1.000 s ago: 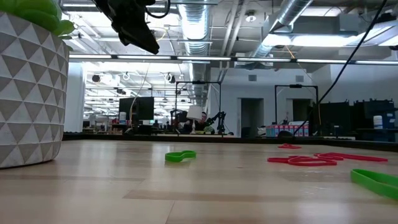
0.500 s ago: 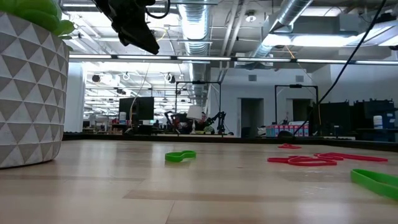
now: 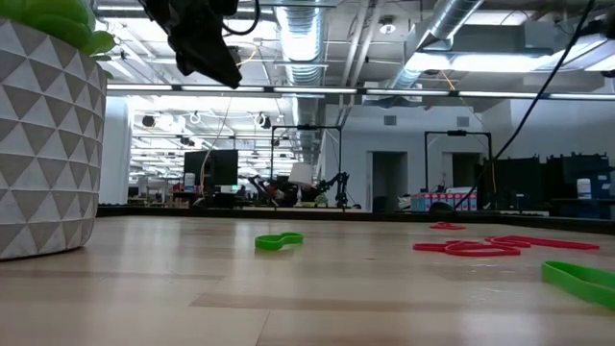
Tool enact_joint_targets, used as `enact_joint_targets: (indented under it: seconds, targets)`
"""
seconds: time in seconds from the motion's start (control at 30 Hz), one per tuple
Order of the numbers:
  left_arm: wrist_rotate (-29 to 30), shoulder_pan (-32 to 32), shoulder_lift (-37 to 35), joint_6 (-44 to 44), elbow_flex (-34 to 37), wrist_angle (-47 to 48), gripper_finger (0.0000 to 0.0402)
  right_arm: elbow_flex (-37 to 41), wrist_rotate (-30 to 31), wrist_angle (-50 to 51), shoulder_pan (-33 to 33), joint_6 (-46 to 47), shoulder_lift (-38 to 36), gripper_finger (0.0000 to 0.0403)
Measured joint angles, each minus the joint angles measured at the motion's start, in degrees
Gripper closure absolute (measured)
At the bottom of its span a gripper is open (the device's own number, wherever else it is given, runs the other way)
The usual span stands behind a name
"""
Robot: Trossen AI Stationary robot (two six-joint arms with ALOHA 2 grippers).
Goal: Pick and place items into bin
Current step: Put the red rubber band into the white bin
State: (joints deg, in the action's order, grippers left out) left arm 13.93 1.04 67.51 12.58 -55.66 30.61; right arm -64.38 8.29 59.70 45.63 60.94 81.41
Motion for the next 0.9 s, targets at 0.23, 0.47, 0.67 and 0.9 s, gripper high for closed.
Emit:
enact_joint_targets:
  seconds: [0.23, 0.47, 0.67, 0.9]
  targets:
    - [-0.19, 0.00, 0.00, 0.86, 0.00, 0.28, 0.0297, 0.00, 10.52, 0.00, -9.36, -14.71, 0.00, 0.0332]
    - [-1.51, 0.02, 0.00, 1.57, 0.00, 1.15, 0.0297, 0.00, 11.95, 0.02, -23.11, -16.43, 0.00, 0.0332]
    - [-1.42, 0.02, 0.00, 1.24, 0.00, 1.16, 0.0297, -0.04, 12.20, 0.07, -37.26, -23.02, 2.14, 0.0332]
    - [-1.20, 0.02, 0.00, 1.31, 0.00, 1.18, 0.0297, -0.04, 3.49, -0.55, -53.99, -30.85, 9.64, 0.0332]
